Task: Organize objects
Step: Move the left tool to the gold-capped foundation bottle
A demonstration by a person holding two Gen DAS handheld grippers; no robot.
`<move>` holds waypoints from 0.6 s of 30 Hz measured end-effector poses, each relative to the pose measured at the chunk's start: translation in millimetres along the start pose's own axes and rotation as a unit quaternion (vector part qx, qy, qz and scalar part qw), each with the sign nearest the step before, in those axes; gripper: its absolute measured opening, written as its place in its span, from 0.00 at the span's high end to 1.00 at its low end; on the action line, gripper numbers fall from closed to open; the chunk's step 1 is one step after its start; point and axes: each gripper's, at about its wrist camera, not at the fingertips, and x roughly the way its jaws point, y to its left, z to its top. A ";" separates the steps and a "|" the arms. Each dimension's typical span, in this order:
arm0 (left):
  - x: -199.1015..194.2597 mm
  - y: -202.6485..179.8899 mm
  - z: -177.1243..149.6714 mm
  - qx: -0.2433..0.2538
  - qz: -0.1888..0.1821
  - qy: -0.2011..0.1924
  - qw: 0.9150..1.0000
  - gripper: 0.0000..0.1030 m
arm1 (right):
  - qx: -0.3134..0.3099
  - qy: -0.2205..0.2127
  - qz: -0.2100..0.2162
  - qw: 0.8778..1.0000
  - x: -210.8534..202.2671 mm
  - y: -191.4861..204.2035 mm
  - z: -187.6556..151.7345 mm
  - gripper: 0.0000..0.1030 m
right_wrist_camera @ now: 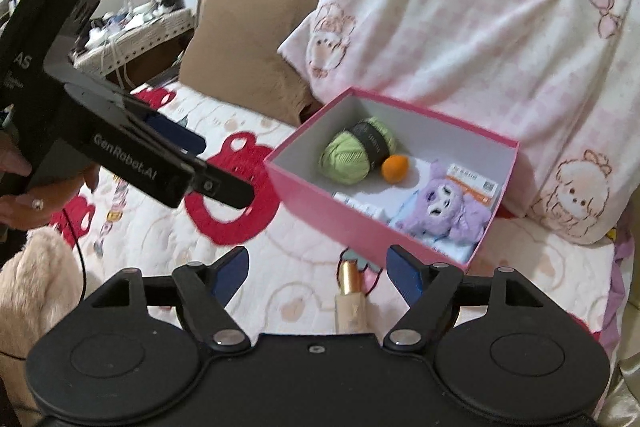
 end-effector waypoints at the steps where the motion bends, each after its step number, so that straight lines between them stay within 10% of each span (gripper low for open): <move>1: 2.5 0.2 -3.9 -0.003 -0.001 0.001 1.000 0.09 | -0.005 0.004 0.000 1.000 1.2 1.4 -3.2 0.23; 18: 91.8 4.4 -55.2 -0.061 -0.045 0.017 0.997 0.11 | -0.053 0.065 0.006 0.996 85.9 -5.1 -54.4 0.25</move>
